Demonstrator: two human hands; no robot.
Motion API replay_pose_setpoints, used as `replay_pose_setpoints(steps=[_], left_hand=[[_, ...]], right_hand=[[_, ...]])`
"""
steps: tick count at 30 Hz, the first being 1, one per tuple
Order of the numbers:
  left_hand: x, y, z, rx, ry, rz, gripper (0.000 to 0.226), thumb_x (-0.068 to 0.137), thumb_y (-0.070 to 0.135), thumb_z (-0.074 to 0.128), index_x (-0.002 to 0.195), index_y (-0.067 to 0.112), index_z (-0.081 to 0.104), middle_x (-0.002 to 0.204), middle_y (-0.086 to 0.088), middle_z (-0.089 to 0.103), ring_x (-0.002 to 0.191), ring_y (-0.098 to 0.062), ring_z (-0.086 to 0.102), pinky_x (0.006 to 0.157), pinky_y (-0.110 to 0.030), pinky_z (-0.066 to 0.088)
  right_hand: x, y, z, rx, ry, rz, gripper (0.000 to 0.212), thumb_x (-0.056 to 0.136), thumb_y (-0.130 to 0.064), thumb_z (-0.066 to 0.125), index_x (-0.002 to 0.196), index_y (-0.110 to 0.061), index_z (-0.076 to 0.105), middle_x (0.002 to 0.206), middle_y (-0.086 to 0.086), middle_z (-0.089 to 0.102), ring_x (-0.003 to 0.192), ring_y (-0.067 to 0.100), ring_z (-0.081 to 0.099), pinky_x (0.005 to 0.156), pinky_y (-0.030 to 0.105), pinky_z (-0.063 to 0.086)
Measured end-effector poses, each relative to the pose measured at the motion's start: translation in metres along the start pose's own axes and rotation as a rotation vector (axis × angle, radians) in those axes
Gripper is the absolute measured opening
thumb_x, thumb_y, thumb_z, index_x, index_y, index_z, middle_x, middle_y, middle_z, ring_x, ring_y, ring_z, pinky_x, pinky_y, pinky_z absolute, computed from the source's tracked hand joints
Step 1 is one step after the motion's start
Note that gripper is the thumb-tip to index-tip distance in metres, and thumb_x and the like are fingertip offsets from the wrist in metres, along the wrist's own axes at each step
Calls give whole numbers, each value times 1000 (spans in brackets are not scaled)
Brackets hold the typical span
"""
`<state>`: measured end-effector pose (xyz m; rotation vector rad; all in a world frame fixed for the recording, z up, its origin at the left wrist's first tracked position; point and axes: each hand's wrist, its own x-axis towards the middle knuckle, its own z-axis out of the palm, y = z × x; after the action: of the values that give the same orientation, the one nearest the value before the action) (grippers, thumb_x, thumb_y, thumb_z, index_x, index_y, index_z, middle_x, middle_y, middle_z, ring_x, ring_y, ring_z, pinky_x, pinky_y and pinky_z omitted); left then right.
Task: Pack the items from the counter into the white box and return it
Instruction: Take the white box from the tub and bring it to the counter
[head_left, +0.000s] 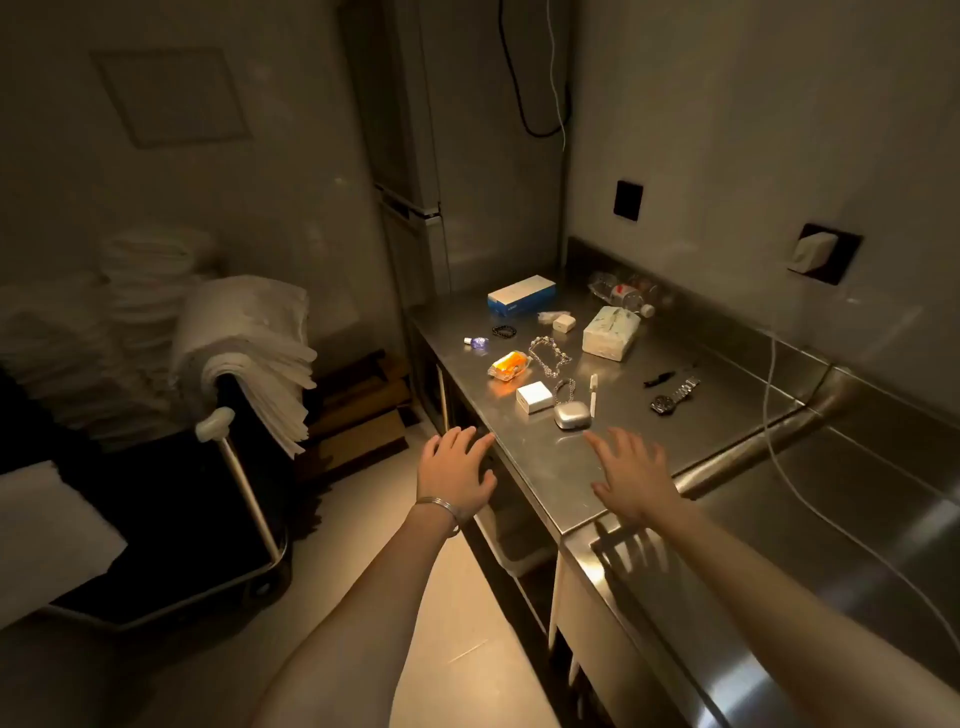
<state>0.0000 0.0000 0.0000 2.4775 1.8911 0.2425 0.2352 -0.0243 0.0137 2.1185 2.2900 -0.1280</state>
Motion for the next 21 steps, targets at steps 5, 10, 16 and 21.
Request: replay_pose_setpoints(steps=[5,10,16,21], left_hand=[[39,-27,2,13,-8,34,52,93,43,38,143,32,28,150,3,31,140,-18,20,115,-38,12],[81,-70,-5,23,16,80,52,93,43,38,143,32,28,150,2,30,140,-19,19,114,-38,11],[95,-144,18,18,-39,61,51,93,43,37,143,31,29,150,2,30,140,-18,19,115,-38,14],[92,-192,50,-3,-123,7,52,92,41,39,143,31,29,150,1,30,140,-20,19,114,-38,13]], right_hand=[[32,-13,-1,16,20,56,67,89,-39,47,146,-30,12,151,8,20,139,27,22,111,53,20],[76,-49,-5,32,61,66,66,88,-36,47,146,-28,16,151,8,22,138,26,23,110,51,23],[123,-131,22,51,19,-49,64,92,-37,46,146,-27,14,153,8,21,141,26,21,113,43,22],[146,-171,64,75,-74,-110,64,93,-36,47,147,-28,13,155,6,20,143,24,19,116,38,18]])
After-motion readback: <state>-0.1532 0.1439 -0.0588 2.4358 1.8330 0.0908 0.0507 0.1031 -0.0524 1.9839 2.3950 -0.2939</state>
